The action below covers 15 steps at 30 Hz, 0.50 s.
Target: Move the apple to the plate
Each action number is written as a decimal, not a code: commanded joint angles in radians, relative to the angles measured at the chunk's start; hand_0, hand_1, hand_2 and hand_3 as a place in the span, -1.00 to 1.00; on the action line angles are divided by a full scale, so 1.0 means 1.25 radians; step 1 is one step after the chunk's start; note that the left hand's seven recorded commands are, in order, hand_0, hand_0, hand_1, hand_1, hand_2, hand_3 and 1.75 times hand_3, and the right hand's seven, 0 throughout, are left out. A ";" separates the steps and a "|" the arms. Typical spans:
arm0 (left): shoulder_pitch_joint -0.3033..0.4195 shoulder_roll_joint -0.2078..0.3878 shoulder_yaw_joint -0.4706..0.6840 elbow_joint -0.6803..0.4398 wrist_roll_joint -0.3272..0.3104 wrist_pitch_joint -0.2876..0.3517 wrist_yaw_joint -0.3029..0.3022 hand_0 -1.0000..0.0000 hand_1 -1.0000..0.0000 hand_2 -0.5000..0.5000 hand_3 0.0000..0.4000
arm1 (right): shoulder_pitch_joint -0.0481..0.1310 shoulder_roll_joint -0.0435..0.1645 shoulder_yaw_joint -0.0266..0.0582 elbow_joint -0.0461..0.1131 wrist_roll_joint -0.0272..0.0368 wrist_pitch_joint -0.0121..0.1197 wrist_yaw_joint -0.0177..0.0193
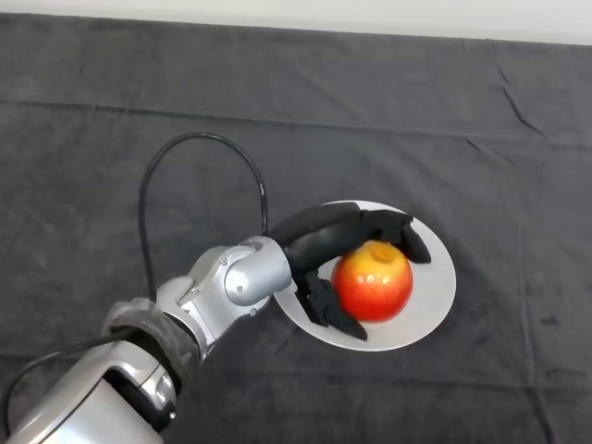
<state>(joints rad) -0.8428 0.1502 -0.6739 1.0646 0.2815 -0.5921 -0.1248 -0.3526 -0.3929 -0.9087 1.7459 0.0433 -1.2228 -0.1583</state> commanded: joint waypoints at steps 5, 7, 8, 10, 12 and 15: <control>-0.006 0.025 -0.039 -0.035 -0.012 0.013 -0.025 0.59 1.00 -0.20 -0.59 | 0.079 0.116 -0.0083 0.076 -0.0041 0.064 0.0025; -0.009 0.027 -0.042 -0.037 -0.011 0.017 -0.027 1.00 1.00 0.00 -1.00 | 0.079 0.116 -0.0083 0.077 -0.0041 0.064 0.0025; -0.010 0.029 -0.043 -0.039 -0.011 0.019 -0.028 1.00 1.00 0.00 -1.00 | 0.079 0.116 -0.0083 0.077 -0.0041 0.064 0.0025; -0.014 0.031 -0.043 -0.044 -0.012 0.024 -0.030 1.00 1.00 0.00 -1.00 | 0.079 0.116 -0.0083 0.077 -0.0041 0.064 0.0025; -0.016 0.035 -0.042 -0.051 -0.014 0.028 -0.031 1.00 1.00 0.00 -1.00 | 0.079 0.116 -0.0083 0.077 -0.0041 0.064 0.0025; -0.019 0.040 -0.035 -0.064 -0.020 0.032 -0.030 1.00 1.00 0.00 -1.00 | 0.079 0.116 -0.0083 0.077 -0.0041 0.064 0.0025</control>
<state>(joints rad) -0.8430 0.1791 -0.6949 1.0227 0.2596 -0.5660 -0.1449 -0.3526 -0.3931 -0.9088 1.7461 0.0434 -1.2228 -0.1583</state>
